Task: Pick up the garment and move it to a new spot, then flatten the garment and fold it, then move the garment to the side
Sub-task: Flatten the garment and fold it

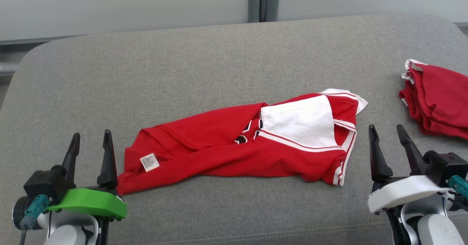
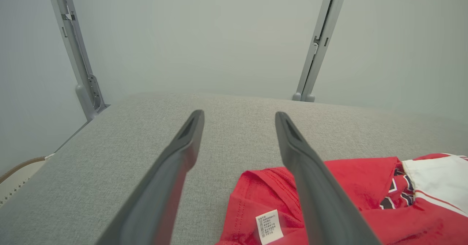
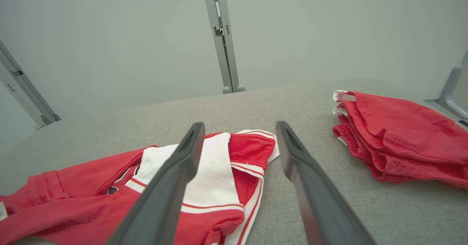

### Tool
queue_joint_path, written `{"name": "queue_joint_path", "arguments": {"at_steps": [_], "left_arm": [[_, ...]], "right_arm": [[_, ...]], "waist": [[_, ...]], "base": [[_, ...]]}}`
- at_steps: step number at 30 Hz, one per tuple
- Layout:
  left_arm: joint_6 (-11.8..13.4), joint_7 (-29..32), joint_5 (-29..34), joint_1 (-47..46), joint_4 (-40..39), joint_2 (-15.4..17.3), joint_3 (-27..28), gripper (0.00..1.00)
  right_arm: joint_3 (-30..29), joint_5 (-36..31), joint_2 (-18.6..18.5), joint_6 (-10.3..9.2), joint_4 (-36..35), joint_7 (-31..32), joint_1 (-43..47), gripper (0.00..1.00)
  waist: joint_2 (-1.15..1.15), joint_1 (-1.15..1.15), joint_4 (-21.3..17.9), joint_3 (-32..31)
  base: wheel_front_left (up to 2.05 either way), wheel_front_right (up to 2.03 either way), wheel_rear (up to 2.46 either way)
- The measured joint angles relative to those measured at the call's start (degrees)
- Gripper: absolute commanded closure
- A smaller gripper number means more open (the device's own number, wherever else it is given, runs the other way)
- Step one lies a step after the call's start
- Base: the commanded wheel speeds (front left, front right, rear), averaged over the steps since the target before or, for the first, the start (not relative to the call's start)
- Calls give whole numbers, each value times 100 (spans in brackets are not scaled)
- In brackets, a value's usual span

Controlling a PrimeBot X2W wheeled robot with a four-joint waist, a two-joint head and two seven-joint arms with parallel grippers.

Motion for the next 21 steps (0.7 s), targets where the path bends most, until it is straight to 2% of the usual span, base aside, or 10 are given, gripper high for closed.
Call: {"name": "queue_joint_path", "arguments": {"at_steps": [13, 21], "left_arm": [[143, 0, 169, 739, -230, -25, -138, 0], [-3, 0, 174, 758, -102, 0, -113, 0]], "right_arm": [[331, -51, -58, 0, -54, 127, 436, 0], [382, -100, -43, 0, -240, 214, 641, 0]], "waist": [[0, 0, 2, -531], [0, 0, 84, -658]], "base": [[0, 0, 0], [0, 0, 0]]}}
